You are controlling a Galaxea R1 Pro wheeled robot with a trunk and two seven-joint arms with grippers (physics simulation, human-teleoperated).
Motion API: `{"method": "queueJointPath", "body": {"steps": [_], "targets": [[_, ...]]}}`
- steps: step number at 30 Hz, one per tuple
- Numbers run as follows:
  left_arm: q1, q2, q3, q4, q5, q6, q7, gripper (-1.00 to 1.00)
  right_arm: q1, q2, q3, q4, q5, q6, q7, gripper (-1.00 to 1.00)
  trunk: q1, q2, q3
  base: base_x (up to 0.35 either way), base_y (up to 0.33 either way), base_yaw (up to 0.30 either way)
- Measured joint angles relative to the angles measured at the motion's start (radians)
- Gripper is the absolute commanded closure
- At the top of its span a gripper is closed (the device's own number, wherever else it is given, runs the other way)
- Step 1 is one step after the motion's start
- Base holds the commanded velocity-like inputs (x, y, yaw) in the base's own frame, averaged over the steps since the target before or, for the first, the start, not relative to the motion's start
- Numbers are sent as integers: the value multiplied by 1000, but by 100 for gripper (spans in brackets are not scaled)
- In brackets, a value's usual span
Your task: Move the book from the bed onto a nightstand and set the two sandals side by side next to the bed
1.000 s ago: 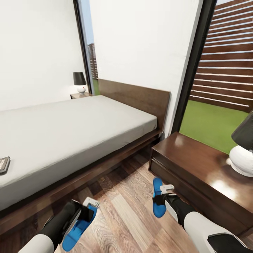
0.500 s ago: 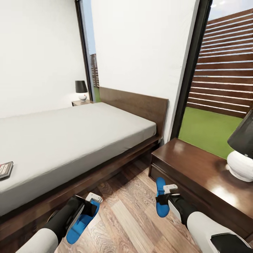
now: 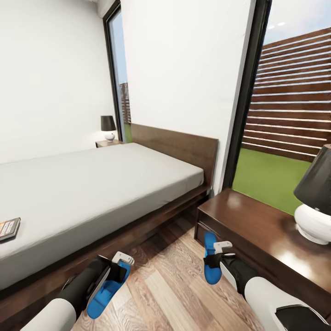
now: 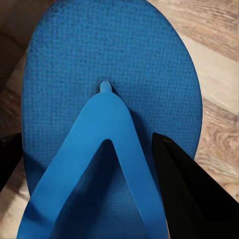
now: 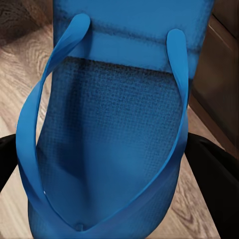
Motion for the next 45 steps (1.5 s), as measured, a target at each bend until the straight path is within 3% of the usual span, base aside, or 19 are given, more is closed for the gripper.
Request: {"method": "queueJointPath", "body": {"steps": [5, 45], "targets": [[0, -1, 0, -3, 3, 0, -1, 100, 0, 4, 2, 1, -1, 0, 0, 100, -2, 1, 19, 0, 0, 0], [0, -14, -1, -6, 0, -3, -1, 100, 0, 6, 17, 3, -1, 1, 0, 100, -155, 281, 145, 0, 0, 0]]}}
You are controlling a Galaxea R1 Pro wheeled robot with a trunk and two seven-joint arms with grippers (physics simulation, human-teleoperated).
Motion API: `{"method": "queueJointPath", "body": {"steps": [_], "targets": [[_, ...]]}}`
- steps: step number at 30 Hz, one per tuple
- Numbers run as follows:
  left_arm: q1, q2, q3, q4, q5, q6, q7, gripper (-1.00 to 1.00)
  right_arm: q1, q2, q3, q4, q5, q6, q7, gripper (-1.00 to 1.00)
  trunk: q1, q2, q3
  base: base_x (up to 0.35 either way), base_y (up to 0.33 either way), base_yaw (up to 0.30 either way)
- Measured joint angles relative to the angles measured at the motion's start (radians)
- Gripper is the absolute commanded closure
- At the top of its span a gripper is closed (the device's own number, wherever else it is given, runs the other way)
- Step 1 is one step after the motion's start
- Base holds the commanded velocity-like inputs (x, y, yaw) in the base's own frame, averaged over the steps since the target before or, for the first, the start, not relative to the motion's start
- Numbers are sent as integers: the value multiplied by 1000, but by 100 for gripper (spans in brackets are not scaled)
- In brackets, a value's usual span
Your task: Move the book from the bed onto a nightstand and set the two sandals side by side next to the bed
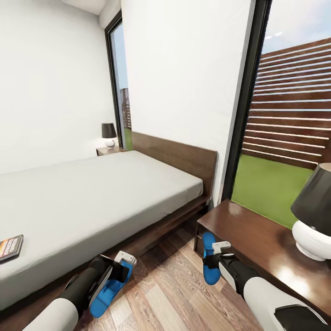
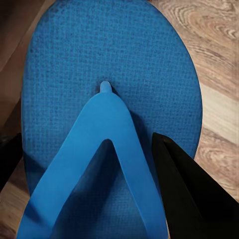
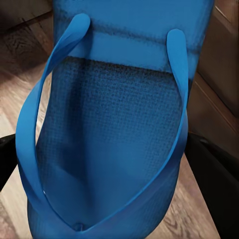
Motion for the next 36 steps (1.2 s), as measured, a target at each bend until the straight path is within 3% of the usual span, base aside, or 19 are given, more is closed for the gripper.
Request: {"method": "queueJointPath", "body": {"steps": [36], "targets": [[0, 0, 0, 1, -1, -1, 0, 100, 0, 1, 2, 0, 0, 0, 0, 100, -138, 252, 113, 0, 0, 0]]}}
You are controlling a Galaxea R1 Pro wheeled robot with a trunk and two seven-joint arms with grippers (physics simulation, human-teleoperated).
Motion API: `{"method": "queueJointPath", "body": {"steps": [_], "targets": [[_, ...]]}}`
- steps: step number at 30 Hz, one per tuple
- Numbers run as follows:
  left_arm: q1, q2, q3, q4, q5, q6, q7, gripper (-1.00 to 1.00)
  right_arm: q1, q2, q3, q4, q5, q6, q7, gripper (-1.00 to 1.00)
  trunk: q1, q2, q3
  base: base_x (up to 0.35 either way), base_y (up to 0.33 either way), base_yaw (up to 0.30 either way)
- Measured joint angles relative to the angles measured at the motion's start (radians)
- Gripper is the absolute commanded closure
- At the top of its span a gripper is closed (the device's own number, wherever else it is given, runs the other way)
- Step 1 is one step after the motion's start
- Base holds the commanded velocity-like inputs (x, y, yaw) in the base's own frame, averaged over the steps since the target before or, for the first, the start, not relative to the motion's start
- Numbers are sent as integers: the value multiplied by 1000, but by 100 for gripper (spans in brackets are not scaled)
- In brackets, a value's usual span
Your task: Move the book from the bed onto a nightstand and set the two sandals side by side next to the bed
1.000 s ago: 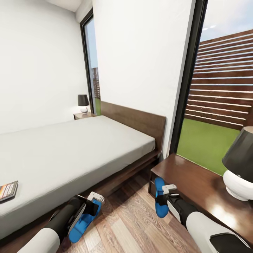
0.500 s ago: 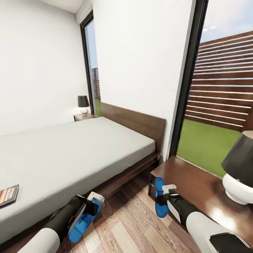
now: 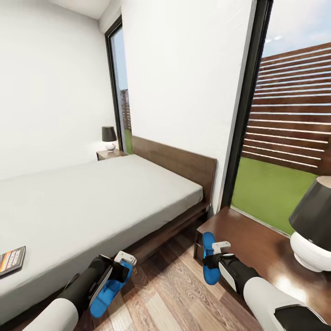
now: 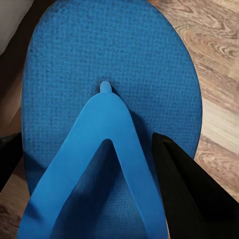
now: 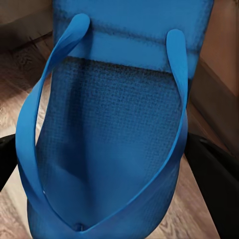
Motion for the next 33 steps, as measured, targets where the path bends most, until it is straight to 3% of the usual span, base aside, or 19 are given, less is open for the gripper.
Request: {"method": "queueJointPath", "body": {"steps": [22, 33], "targets": [[0, 0, 0, -1, -1, 0, 0, 100, 1, 2, 1, 0, 0, 0, 0, 100, -84, 154, 69, 0, 0, 0], [0, 0, 0, -1, 0, 0, 6, 100, 1, 3, 21, 0, 0, 0, 0, 100, -127, 231, 103, 0, 0, 0]]}}
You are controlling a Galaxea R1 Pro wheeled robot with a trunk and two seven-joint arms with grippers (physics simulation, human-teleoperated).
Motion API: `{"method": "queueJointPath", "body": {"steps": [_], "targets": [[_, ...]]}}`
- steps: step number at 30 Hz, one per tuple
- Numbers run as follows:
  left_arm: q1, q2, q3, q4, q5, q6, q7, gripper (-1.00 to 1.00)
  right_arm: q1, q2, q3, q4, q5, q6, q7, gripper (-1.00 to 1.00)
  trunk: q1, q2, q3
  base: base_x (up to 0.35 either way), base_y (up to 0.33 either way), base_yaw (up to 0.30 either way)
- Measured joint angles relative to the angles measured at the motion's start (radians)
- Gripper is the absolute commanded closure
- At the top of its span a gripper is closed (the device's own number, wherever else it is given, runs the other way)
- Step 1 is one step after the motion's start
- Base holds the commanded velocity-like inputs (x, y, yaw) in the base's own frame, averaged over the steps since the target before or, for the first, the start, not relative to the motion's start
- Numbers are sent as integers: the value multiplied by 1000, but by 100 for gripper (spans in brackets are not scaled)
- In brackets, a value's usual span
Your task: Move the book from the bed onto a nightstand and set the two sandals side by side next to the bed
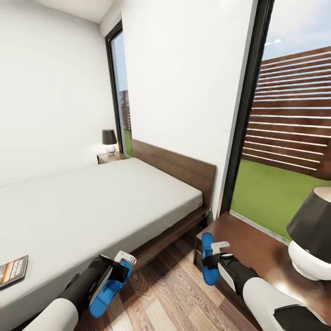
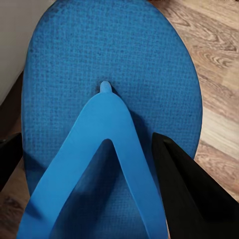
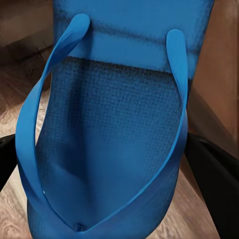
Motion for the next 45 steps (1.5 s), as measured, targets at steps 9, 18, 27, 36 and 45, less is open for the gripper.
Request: {"method": "queueJointPath", "body": {"steps": [9, 18, 27, 36, 45], "targets": [[0, 0, 0, 0, 0, 0, 3, 100, 0, 1, 1, 0, 0, 0, 0, 100, -35, 63, 28, 0, 0, 0], [1, 0, 0, 0, 1, 0, 7, 100, 1, 2, 1, 1, 0, 0, 0, 100, -69, 126, 56, 0, 0, 0], [0, 0, 0, 0, 1, 0, 8, 100, 2, 2, 1, 1, 0, 0, 0, 100, -104, 189, 85, 0, 0, 0], [1, 0, 0, 0, 1, -1, 8, 100, 2, 2, 1, 1, -1, 0, 0, 100, -138, 252, 113, 0, 0, 0], [1, 0, -1, 0, 1, -1, 8, 100, 2, 2, 3, 0, -1, 0, 0, 100, -173, 315, 141, 0, 0, 0]]}}
